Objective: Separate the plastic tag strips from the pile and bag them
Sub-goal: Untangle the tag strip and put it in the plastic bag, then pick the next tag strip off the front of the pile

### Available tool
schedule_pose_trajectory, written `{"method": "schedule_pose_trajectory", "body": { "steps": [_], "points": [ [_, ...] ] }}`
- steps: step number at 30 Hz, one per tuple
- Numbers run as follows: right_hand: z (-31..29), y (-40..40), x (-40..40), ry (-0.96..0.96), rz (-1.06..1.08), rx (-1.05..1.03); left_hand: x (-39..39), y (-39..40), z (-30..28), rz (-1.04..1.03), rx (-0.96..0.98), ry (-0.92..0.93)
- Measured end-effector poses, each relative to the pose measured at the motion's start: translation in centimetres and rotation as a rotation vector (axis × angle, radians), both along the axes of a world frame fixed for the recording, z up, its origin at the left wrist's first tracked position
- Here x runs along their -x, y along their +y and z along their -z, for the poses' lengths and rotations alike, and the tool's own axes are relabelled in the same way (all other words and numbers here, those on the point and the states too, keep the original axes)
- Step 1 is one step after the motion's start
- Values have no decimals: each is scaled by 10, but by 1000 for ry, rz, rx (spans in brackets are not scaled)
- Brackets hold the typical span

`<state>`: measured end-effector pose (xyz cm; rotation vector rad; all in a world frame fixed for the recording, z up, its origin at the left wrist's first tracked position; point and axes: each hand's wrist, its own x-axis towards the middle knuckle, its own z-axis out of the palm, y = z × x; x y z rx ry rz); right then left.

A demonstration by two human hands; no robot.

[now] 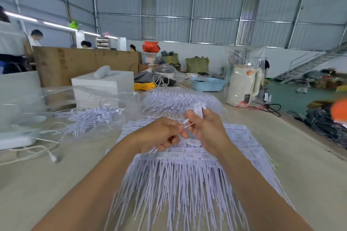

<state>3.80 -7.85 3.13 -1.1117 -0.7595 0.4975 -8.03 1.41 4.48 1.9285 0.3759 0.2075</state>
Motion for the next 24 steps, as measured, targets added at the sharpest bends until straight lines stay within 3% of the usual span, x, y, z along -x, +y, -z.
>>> {"method": "schedule_pose_trajectory", "body": {
  "steps": [7,12,18,24],
  "points": [
    [8,84,70,16,-180,118,93,64,7,-425,-178,-82],
    [7,127,101,-14,-292,231,135,122,1,-704,-344,-3],
    [28,147,88,-508,-72,379,134,197,8,-1007,-520,206],
    [45,154,75,-719,-35,375,83,235,28,-897,-758,440]
  ]
}}
